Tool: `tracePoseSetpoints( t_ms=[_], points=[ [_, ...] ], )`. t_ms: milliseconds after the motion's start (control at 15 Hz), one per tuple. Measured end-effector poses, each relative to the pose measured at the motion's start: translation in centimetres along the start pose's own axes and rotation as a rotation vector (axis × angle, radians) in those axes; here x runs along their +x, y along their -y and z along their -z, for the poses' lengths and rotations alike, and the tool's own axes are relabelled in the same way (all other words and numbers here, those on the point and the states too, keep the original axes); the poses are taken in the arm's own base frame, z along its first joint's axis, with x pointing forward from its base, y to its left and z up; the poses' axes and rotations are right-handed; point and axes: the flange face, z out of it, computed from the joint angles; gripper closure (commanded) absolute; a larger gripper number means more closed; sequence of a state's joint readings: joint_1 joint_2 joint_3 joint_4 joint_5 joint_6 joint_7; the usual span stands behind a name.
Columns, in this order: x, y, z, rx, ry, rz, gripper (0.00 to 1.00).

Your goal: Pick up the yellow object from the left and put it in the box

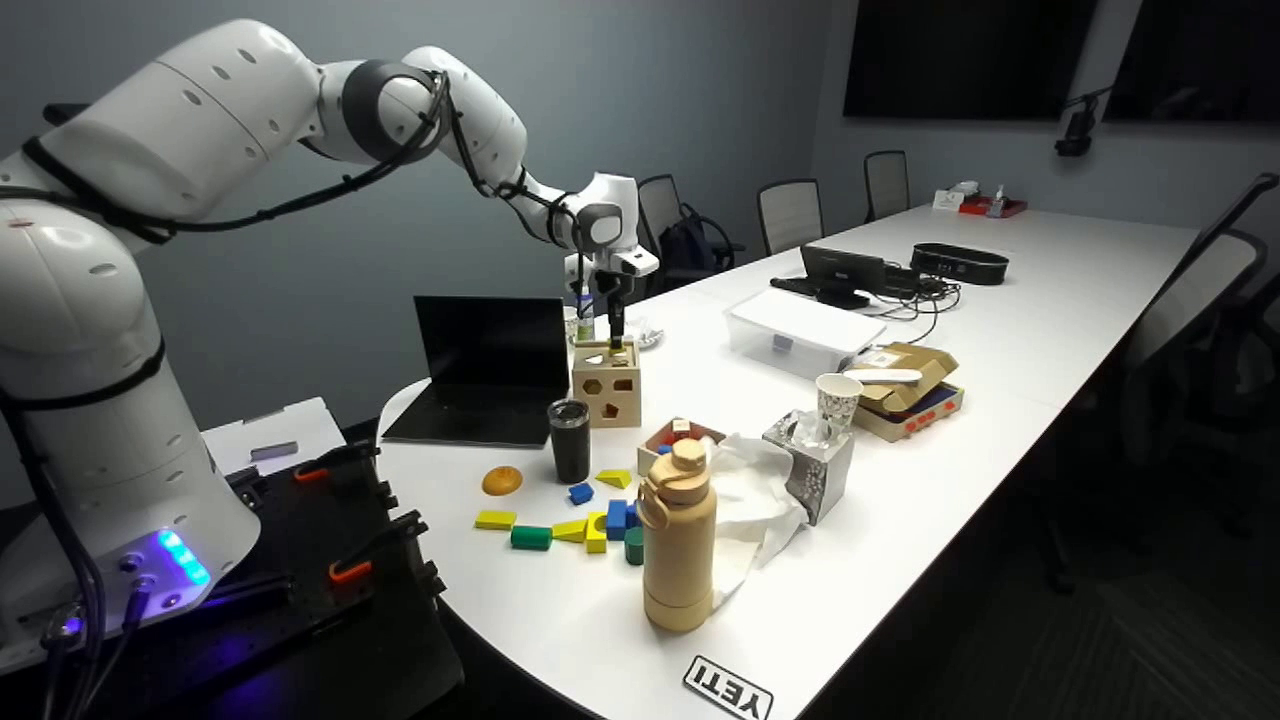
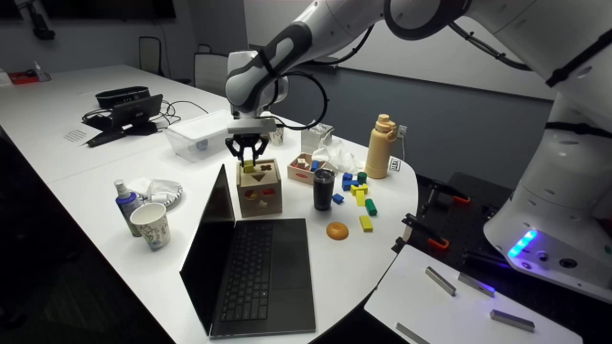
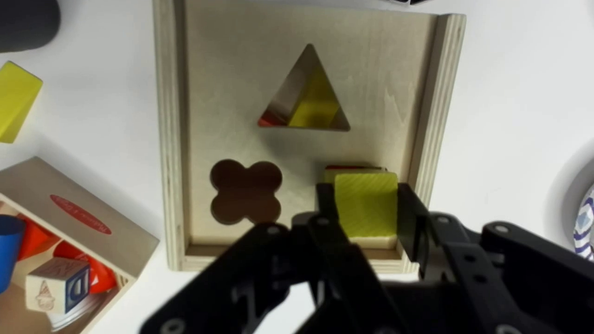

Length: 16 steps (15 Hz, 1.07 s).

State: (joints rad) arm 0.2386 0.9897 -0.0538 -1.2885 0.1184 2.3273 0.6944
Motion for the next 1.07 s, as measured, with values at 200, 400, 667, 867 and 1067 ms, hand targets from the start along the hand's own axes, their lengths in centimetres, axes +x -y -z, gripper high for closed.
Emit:
tracePoseSetpoints(
  t_ms=[200, 400, 667, 867, 1067],
  points=[
    [0.1, 0.0, -0.5, -0.009, -0.003, 0.007, 0.9],
    [0.2, 0.1, -1.1, -0.015, -0.004, 0.012, 0.9],
    [0.2, 0.1, -1.4, -0.016, -0.002, 0.013, 0.26],
    [0.2, 0.3, -1.2, -0.015, -0.003, 0.015, 0.04],
    [0.4, 0.7, -0.5, -0.008, -0.012, 0.019, 0.0]
  ],
)
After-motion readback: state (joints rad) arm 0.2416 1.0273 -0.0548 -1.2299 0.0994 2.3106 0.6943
